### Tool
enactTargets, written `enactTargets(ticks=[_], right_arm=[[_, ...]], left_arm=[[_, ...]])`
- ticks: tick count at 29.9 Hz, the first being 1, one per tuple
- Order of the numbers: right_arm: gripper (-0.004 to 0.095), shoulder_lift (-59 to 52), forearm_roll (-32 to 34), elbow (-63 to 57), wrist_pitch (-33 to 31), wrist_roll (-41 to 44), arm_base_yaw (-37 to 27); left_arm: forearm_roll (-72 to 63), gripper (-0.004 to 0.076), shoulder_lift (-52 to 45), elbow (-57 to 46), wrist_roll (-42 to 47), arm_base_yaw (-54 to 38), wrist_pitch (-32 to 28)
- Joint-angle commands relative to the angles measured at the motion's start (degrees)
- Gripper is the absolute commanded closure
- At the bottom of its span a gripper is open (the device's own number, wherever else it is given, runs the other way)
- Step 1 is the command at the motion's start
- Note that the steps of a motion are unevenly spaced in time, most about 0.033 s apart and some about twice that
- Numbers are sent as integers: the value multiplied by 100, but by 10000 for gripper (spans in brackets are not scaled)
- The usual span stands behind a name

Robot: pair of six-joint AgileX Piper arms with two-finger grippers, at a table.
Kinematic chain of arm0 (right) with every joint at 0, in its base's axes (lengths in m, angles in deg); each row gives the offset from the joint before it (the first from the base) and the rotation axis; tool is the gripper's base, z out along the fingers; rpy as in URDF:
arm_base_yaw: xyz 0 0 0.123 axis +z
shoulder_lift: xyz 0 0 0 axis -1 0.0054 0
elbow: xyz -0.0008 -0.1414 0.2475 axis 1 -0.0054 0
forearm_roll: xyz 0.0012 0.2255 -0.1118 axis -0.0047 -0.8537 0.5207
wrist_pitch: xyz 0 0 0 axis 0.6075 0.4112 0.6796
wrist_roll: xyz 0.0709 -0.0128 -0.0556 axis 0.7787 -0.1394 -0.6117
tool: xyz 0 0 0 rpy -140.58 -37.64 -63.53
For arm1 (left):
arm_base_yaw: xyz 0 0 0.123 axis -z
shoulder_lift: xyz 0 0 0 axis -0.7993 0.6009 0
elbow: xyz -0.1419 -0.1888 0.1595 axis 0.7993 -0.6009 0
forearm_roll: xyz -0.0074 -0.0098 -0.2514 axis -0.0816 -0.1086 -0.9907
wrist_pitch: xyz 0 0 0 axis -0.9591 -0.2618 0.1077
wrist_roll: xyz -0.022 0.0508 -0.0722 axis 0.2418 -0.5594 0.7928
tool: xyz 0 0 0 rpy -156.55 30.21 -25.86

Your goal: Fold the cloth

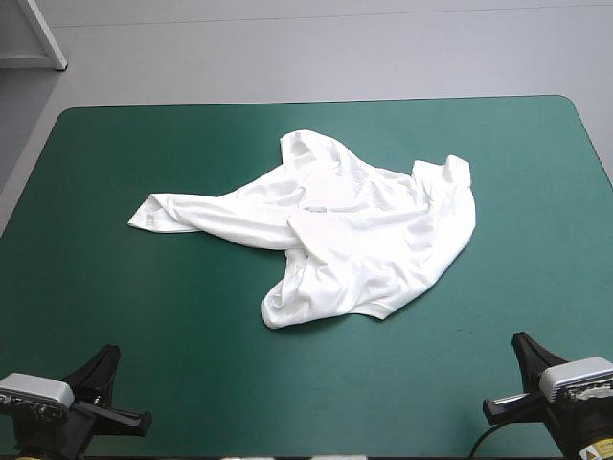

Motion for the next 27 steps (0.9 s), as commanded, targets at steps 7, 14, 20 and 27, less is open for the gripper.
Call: enactTargets(ticks=[7,14,20,27], right_arm=[[926,99,-88,142,416,-12,25],[926,99,-88,142,416,-12,25],[925,99,-49,142,426,-12,25],[925,99,-49,142,426,-12,25]], left_arm=[[12,705,867,769,811,32,-107],[132,705,2602,1937,797,32,-78],[278,654,4338,3063,695,32,364],[894,370,5844,4176,613,32,470]])
